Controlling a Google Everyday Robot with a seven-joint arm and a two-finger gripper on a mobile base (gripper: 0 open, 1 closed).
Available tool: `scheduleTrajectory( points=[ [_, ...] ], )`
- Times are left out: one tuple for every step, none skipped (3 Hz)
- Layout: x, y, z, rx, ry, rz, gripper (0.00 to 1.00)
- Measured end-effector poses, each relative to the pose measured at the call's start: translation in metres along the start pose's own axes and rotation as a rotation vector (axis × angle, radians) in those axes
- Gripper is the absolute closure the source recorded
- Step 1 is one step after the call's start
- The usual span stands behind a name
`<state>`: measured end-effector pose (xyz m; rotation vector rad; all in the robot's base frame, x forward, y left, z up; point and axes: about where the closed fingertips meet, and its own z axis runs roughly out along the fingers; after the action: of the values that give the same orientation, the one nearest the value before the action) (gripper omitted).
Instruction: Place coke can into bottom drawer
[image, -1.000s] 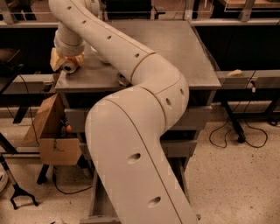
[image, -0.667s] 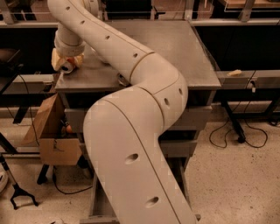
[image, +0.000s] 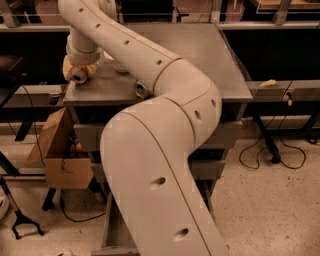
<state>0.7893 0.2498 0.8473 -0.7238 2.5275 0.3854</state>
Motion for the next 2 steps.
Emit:
scheduleTrajectory(
  points=[
    [0.003, -0.009, -0.021, 0.026, -0.037, 0.027, 1.00],
    [0.010, -0.014, -0.047, 0.054, -0.080, 0.042, 1.00]
  ],
)
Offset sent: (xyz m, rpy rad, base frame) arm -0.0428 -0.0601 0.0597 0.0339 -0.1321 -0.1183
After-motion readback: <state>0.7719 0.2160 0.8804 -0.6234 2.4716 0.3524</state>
